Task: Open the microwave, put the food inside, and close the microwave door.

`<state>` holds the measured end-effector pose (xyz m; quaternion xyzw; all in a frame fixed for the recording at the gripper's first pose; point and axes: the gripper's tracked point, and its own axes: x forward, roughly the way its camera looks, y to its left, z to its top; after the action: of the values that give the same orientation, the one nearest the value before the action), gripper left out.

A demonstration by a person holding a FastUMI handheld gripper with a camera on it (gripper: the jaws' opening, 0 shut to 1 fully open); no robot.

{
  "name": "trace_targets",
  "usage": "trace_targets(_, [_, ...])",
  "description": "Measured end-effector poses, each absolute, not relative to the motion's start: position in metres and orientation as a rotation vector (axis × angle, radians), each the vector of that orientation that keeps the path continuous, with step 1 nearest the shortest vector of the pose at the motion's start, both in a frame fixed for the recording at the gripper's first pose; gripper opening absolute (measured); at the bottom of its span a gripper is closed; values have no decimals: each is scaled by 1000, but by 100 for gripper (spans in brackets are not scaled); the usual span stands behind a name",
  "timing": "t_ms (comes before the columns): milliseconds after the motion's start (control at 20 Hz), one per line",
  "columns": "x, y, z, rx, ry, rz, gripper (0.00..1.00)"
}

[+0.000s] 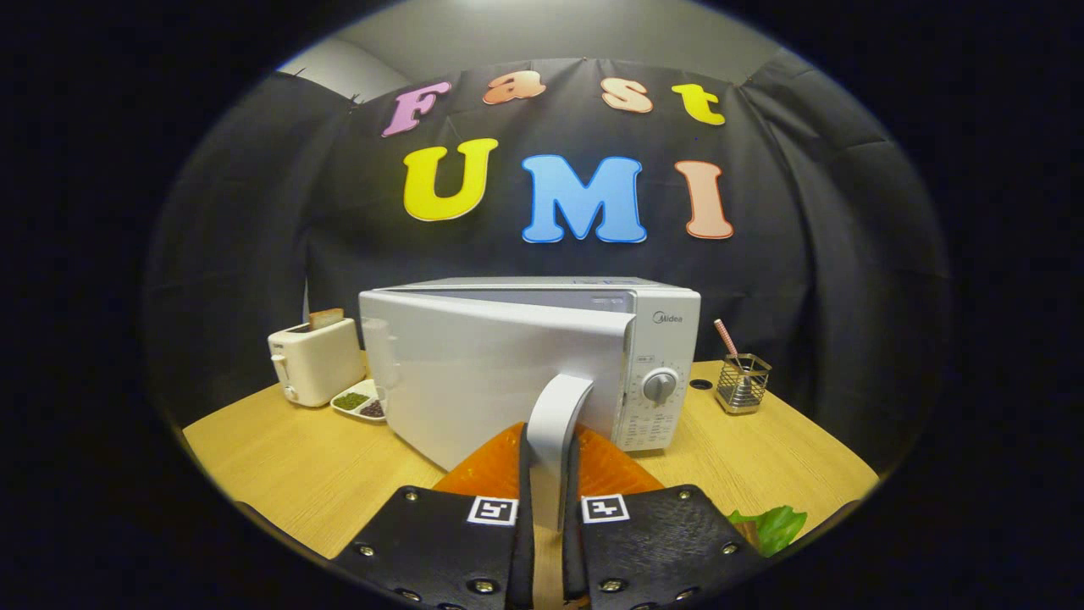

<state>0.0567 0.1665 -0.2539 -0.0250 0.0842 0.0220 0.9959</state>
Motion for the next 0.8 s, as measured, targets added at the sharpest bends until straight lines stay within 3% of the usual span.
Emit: trace_targets(800, [-48, 307, -261, -36, 195, 364, 23])
